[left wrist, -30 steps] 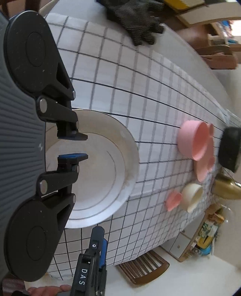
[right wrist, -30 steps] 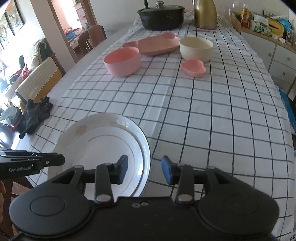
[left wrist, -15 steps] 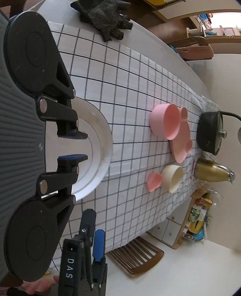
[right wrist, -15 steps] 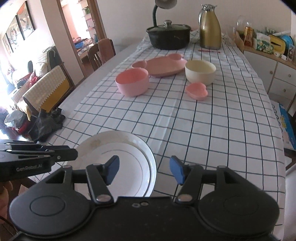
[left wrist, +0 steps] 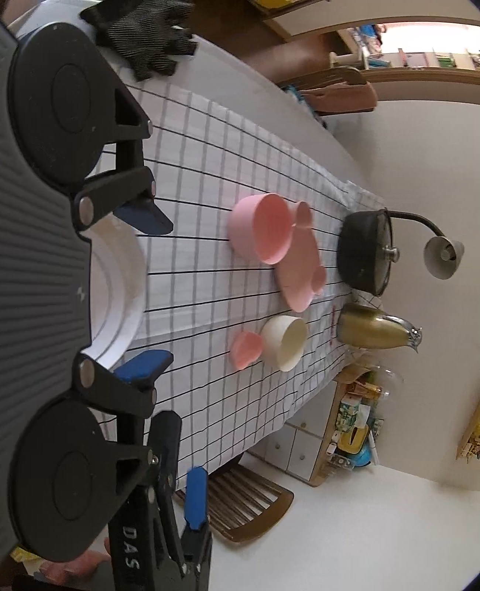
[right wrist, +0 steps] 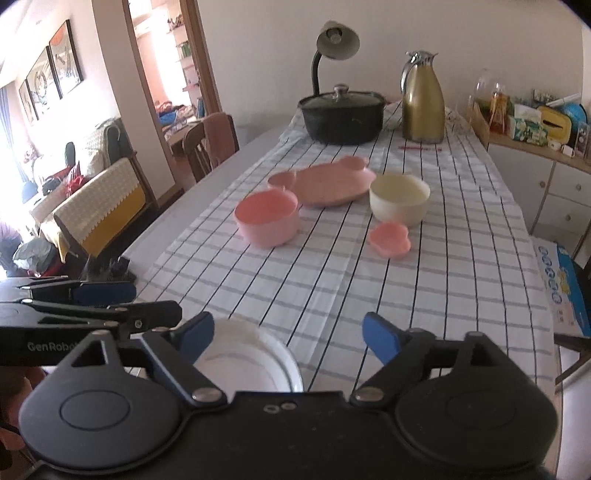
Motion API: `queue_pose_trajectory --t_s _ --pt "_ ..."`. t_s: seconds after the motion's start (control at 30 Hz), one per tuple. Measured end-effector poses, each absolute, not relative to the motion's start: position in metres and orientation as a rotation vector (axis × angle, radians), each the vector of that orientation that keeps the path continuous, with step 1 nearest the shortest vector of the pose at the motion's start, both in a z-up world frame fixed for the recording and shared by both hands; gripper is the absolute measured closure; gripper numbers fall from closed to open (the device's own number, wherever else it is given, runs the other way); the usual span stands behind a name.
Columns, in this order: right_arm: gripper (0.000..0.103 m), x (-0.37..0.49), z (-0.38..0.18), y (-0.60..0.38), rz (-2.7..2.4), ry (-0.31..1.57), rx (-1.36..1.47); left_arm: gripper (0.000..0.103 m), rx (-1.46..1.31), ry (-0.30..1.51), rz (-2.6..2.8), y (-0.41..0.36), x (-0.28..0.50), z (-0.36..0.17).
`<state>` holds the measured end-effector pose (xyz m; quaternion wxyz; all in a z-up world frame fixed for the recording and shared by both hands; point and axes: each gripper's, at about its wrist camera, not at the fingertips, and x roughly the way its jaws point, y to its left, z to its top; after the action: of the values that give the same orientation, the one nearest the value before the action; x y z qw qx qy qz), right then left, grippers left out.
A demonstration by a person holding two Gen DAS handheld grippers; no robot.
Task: Organize plates and bowls
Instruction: 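Move the left tool toward the pink bear-shaped plate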
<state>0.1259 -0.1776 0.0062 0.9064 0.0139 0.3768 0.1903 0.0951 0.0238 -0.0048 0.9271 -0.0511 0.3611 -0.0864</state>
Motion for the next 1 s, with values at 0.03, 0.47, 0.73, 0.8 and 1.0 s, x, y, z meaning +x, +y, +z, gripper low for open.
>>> queue_pose_trajectory --t_s 0.03,0.47,0.73,0.8,1.0 --pt "0.006 0.128 0.008 -0.179 0.387 0.766 0.031 0.031 -0.1 0.734 -0.173 0.023 0.098 -0.004" --pt "0.001 0.196 0.029 -0.2 0.386 0.685 -0.028 0.016 -0.13 0.704 -0.058 0.016 0.169 0.009" --pt "0.001 0.268 0.03 -0.211 0.389 0.701 -0.072 0.016 -0.147 0.723 0.006 0.001 0.238 0.012" --pt "0.001 0.285 0.027 -0.213 0.379 0.712 -0.075 0.016 -0.154 0.731 0.023 -0.002 0.257 0.011" --pt "0.001 0.345 0.014 -0.216 0.299 0.732 -0.101 0.016 -0.169 0.764 0.092 -0.009 0.316 0.003"
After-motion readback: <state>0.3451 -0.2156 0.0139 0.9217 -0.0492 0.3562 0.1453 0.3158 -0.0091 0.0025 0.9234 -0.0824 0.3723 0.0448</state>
